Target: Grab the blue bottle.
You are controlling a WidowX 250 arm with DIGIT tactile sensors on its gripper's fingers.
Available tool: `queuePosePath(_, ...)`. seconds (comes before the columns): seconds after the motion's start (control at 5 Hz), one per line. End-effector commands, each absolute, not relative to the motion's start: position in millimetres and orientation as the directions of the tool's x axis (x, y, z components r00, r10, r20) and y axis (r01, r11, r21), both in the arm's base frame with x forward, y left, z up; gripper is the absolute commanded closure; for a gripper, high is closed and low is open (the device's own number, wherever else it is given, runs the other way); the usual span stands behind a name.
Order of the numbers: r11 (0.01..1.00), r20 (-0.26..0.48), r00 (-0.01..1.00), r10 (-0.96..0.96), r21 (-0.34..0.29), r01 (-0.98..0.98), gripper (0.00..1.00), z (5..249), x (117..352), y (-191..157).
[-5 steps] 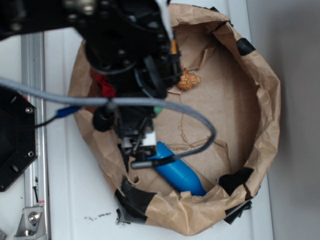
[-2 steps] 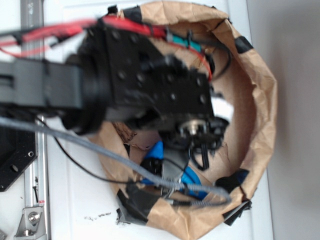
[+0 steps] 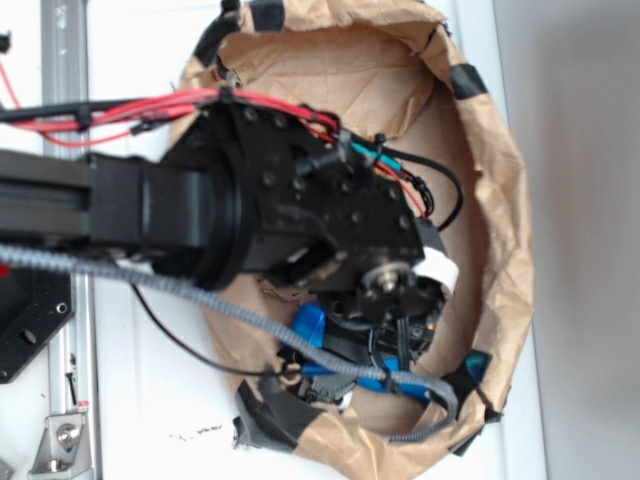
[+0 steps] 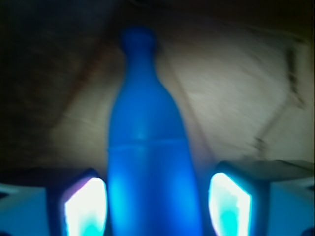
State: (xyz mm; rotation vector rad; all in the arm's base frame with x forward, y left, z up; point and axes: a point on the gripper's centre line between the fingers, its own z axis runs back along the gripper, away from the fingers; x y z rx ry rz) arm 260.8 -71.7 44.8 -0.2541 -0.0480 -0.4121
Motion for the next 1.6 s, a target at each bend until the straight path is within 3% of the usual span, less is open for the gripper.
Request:
queuePosePath(0.0,0.938,0.137,0.932,-0.337,0.138,0.319,1.0,54.8,268.5,-61.6)
queuePosePath(0.2,0.968,0.183,0.953,-0.242,0.107,0.225,1.0,76.8,275.2,-40.5)
queuePosePath(0.4,0.991,0.262,0.956,-0.128,0.004,0.132,1.0,107.3,280.5,-16.4)
queuePosePath(0.6,0.998,0.308,0.951,-0.02,-0.058,0.039,1.0,133.1,281.4,6.5)
queuePosePath(0.8,0.989,0.166,0.976,0.142,0.011,-0.146,1.0,166.6,263.7,16.0)
queuePosePath(1.0,0.919,0.28,0.888,0.366,0.04,-0.391,1.0,193.9,246.9,18.7)
queuePosePath(1.2,0.877,0.246,0.851,0.464,0.006,-0.481,1.0,196.9,243.1,15.0)
queuePosePath(1.4,0.858,0.261,0.831,0.491,0.018,-0.513,1.0,188.7,241.2,13.5)
